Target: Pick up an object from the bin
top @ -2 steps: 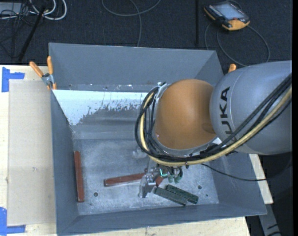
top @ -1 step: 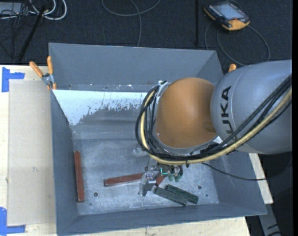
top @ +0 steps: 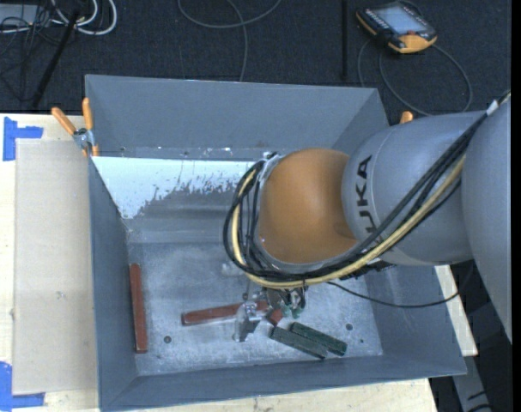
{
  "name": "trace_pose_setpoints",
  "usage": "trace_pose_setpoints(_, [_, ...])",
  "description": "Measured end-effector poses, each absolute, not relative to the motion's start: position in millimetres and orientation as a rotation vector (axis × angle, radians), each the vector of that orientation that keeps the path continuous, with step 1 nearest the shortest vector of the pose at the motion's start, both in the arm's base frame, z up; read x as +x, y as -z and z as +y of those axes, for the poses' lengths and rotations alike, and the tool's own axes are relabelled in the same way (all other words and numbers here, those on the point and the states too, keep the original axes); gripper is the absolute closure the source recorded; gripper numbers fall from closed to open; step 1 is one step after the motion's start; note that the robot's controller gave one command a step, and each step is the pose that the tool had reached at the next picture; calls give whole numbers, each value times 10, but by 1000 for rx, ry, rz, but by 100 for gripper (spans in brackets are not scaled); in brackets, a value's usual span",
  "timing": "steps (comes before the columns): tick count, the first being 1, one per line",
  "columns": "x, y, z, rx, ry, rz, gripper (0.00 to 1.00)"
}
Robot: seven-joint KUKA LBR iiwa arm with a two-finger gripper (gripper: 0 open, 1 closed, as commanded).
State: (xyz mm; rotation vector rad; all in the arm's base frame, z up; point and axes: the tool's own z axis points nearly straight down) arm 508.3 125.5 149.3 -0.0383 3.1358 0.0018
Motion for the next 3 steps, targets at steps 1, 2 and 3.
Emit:
trace_pose_setpoints(1, [5350,-775,1096,23,-5,3134,100])
trace_pose_setpoints(2, [5350,-775,1096,24,-5,3134,100])
trace_pose_setpoints(3, [5227,-2723,920,-102,0,3141,100])
